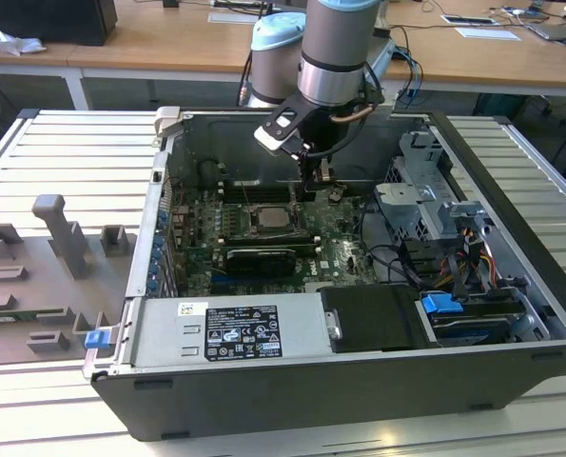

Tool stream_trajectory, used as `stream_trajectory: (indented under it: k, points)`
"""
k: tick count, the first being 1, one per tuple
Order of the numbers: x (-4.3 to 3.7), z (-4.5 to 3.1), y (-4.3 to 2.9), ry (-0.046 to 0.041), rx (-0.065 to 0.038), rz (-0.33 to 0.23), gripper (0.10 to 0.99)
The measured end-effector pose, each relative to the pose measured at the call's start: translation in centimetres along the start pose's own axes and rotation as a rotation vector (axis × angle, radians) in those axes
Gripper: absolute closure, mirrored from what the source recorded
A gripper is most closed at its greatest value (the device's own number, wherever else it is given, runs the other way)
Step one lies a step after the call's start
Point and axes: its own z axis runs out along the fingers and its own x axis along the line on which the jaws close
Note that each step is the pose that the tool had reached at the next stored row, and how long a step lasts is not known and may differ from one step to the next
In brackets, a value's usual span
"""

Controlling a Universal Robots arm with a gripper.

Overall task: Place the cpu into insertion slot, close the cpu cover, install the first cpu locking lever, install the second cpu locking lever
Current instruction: 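Close the cpu cover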

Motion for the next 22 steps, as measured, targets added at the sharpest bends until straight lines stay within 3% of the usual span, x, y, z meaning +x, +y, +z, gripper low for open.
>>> stream_trajectory:
  k: [22]
  points:
    - [0.13, 0.07, -1.63, 0.0, 0.0, 0.0, 0.98]
